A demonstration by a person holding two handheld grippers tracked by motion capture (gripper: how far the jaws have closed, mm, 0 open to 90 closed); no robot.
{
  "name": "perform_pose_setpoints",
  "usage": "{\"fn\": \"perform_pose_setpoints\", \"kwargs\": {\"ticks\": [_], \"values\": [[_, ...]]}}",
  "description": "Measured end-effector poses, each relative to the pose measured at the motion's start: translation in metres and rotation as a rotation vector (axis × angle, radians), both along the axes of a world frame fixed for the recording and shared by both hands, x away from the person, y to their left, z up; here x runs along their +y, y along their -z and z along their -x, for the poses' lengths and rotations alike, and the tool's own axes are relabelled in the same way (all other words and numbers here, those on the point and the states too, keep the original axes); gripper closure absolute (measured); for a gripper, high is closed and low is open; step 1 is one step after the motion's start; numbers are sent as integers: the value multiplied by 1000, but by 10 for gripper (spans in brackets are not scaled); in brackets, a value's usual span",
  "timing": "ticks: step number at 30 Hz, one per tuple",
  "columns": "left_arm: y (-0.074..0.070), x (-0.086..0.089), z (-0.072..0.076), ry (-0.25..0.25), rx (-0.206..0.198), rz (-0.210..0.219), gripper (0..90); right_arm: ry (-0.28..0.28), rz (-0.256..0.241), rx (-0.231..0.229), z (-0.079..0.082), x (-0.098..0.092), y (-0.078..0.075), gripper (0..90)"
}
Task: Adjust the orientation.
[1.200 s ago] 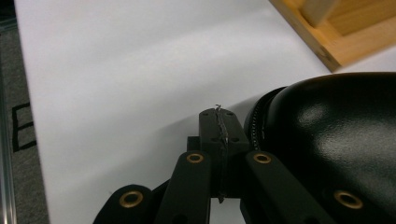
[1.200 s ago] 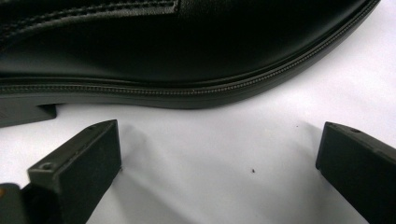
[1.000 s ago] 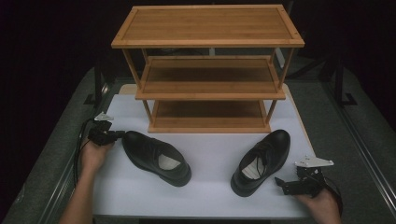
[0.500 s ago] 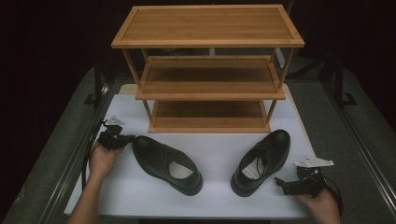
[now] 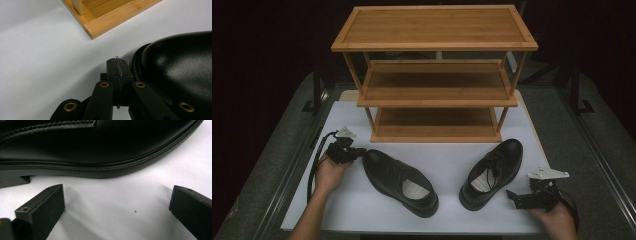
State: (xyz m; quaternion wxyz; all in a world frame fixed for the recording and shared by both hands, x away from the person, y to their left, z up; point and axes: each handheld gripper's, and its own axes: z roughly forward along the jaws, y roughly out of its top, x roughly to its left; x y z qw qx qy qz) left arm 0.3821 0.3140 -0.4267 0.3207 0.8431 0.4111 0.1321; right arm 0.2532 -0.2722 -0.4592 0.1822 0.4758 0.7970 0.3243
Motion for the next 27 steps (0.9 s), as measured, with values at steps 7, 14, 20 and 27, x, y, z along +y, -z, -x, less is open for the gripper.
{"fn": "perform_pose_setpoints", "kwargs": {"ticks": [7,14,20,27], "values": [[-5,6,6,0,-8,1,900,0,0,-1,0,0,0,0],[-9,18,43,6,-14,23,900,0,-1,-1,0,0,0,0],[-9,9,83,56,-9,47,900,1,0,1,0,0,0,0],[2,-9,100,120,30,24,900,2,0,2,0,0,0,0]]}}
